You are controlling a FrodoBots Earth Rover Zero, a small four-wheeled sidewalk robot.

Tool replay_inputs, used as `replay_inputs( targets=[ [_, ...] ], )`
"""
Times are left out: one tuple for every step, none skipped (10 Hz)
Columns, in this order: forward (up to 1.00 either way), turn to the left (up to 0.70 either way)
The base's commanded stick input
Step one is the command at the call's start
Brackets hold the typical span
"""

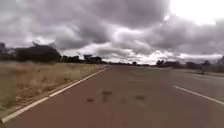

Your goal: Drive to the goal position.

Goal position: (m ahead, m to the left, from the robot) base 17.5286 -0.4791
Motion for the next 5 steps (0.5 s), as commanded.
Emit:
replay_inputs(
  targets=[
    [0.85,0.04],
    [0.85,0.04],
    [0.85,0.04],
    [0.85,-0.13],
    [0.85,0.04]
  ],
)
